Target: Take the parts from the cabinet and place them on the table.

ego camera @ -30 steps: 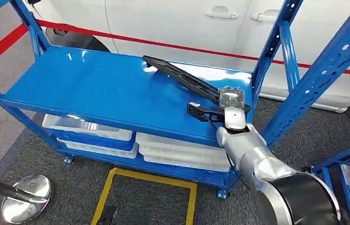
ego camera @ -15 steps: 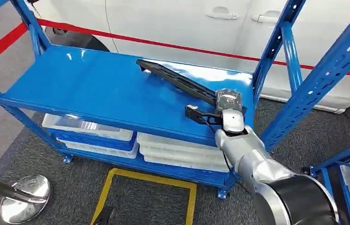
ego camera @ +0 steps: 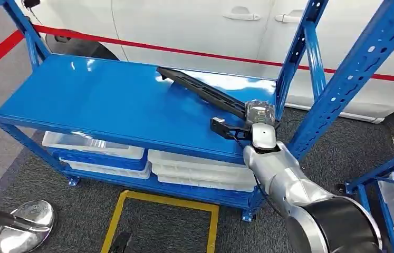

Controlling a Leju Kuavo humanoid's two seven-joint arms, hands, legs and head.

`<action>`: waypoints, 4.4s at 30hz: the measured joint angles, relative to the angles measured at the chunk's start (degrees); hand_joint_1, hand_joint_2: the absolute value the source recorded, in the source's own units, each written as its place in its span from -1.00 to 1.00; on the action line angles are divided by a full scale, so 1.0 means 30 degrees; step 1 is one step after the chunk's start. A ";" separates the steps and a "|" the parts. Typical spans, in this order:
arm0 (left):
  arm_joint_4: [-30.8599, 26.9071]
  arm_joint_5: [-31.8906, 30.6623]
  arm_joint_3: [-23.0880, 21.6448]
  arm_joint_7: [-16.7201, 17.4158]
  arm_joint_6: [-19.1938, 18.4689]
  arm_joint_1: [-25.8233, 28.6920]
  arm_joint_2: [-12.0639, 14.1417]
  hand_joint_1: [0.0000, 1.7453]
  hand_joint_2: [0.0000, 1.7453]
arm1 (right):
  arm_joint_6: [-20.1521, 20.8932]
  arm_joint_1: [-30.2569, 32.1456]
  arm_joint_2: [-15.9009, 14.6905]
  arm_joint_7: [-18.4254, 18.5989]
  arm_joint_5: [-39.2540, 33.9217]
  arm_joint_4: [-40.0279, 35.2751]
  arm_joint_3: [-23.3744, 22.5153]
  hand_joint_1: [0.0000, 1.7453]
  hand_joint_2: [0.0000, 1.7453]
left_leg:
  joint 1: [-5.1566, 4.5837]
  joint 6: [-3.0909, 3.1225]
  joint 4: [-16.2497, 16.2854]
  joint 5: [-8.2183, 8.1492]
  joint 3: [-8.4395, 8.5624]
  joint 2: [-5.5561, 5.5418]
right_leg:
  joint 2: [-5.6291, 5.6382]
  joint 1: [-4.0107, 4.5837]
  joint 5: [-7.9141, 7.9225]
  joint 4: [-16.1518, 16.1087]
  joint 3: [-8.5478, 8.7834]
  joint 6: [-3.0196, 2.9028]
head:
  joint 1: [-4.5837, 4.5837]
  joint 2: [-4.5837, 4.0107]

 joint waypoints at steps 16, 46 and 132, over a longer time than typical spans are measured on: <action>0.0000 -0.0036 -0.0066 0.0007 -0.0058 -0.0002 -0.0007 -1.00 -1.00 | -0.0015 -0.0086 -0.0051 -0.0226 -0.0015 0.0058 -0.0153 1.00 1.00 | -0.0017 0.0063 -0.0031 0.0097 -0.0053 0.0600 | -0.0281 -0.0002 -0.0147 0.0083 0.0030 0.0293 | 0.0007 0.0000; 0.0000 0.0430 0.0284 0.0422 -0.0102 0.0101 0.0007 -1.00 -1.00 | -0.0051 0.0201 -0.0102 -0.0058 -0.0015 0.0058 -0.0131 1.00 1.00 | 0.0041 0.0186 0.0026 0.1178 -0.1150 0.0132 | -0.0077 -0.0039 -0.1283 0.0282 0.1383 0.0386 | 0.0066 0.0000; 0.0000 0.0984 0.0874 0.0867 -0.0641 0.0382 0.0007 -1.00 -1.00 | 0.1406 -0.1187 -0.1137 0.0313 -0.0007 0.0058 -0.0197 1.00 1.00 | 0.0155 0.0579 -0.0073 0.0240 -0.0085 0.0125 | -0.0080 -0.0221 -0.2642 0.5663 -0.2302 0.0862 | -0.0110 0.0000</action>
